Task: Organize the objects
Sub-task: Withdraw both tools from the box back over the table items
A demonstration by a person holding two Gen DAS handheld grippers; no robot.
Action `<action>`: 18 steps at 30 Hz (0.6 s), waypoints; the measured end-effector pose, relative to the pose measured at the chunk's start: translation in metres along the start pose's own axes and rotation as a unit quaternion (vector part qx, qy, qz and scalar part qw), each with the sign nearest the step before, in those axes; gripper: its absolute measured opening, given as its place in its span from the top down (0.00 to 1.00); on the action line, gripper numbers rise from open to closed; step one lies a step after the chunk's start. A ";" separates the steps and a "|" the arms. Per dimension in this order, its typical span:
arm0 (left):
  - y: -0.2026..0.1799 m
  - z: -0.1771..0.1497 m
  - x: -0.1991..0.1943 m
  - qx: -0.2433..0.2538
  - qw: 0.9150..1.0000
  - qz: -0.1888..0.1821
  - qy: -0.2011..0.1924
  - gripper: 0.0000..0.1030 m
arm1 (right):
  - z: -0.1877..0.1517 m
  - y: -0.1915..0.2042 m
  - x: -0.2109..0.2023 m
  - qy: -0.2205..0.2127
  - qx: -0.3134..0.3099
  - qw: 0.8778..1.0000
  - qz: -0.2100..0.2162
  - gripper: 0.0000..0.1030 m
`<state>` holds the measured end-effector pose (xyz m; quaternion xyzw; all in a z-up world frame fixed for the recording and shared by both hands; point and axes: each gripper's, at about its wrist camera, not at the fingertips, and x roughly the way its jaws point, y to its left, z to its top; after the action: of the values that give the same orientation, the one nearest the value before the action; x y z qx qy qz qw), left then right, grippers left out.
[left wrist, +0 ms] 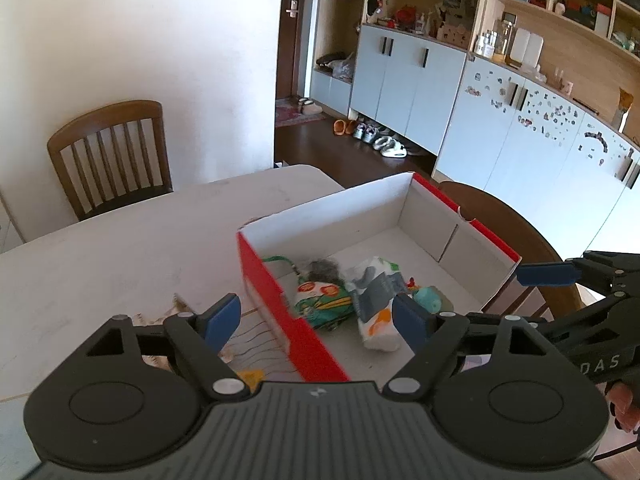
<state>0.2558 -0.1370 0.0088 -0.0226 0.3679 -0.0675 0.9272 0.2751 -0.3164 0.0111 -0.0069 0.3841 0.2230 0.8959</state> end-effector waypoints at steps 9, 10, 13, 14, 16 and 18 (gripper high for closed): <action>0.040 -0.022 -0.029 -0.018 1.000 -0.011 -0.006 0.17 | -0.014 0.045 -0.006 -0.012 -0.001 1.000 -0.003 0.02; 0.043 -0.025 -0.032 -0.019 1.000 -0.012 -0.006 0.15 | -0.015 0.051 -0.006 -0.012 -0.002 1.000 -0.003 0.02; 0.056 -0.033 -0.040 -0.021 1.000 -0.014 -0.009 0.09 | -0.017 0.067 -0.006 -0.013 -0.002 1.000 -0.001 0.02; 0.060 -0.036 -0.043 -0.021 1.000 -0.014 -0.010 0.09 | -0.018 0.072 -0.006 -0.014 -0.002 1.000 -0.001 0.02; 0.070 -0.042 -0.049 -0.024 1.000 -0.010 -0.014 0.09 | -0.020 0.081 -0.005 -0.014 -0.003 1.000 0.001 0.02; 0.077 -0.047 -0.053 -0.027 0.999 -0.006 -0.017 0.07 | -0.021 0.091 -0.004 -0.014 -0.006 1.000 0.001 0.02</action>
<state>0.1933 -0.0527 0.0035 -0.0513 0.3533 -0.0624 0.9320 0.2212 -0.2395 0.0133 -0.0086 0.3703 0.2262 0.9009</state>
